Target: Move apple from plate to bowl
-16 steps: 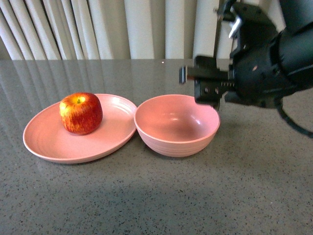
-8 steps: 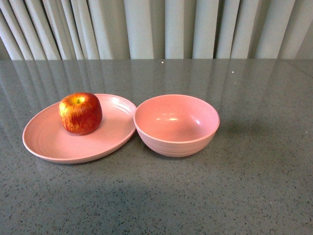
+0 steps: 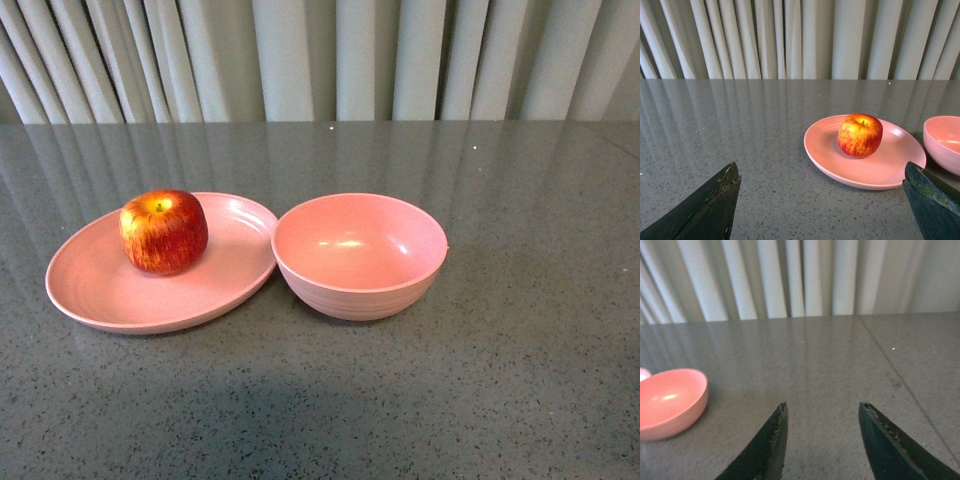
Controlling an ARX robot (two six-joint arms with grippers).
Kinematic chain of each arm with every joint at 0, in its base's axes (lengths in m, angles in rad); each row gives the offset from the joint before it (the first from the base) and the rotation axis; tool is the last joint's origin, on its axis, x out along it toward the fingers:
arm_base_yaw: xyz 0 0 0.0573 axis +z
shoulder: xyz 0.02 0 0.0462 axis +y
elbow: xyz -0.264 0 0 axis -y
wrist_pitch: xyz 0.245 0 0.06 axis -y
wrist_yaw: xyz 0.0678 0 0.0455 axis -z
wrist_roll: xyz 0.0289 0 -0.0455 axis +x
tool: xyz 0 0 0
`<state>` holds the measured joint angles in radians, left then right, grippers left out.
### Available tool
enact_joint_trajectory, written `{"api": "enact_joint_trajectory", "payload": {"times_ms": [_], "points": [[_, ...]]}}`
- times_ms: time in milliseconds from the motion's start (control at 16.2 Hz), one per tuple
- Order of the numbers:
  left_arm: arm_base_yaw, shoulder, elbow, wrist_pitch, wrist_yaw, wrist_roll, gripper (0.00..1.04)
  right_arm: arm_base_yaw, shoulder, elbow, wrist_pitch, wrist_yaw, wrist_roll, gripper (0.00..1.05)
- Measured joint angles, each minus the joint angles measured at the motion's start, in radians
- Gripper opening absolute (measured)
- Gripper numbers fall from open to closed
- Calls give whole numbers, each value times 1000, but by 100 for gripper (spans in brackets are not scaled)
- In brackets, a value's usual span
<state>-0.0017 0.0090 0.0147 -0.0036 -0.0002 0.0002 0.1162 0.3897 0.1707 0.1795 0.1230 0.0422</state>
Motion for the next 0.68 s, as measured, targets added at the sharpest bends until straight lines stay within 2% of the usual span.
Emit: {"api": "enact_joint_trajectory", "payload": {"times_ms": [62,123,247,494,556,679], "points": [[0,0,0,0,0,0,98,-83,-69,-50,-11,-95,-16,35],[0,0,0,0,0,0,98,-125,-90,-54,-7,-104,-18,24],[0,0,0,0,0,0,98,-116,-127,-68,-8,-124,-26,1],[0,0,0,0,0,0,98,-116,-203,-118,-45,-124,-34,2],[0,0,0,0,0,0,98,-116,-354,-137,-193,-124,-35,2],[0,0,0,0,0,0,98,-116,-385,-158,-182,-123,-35,2]]}}
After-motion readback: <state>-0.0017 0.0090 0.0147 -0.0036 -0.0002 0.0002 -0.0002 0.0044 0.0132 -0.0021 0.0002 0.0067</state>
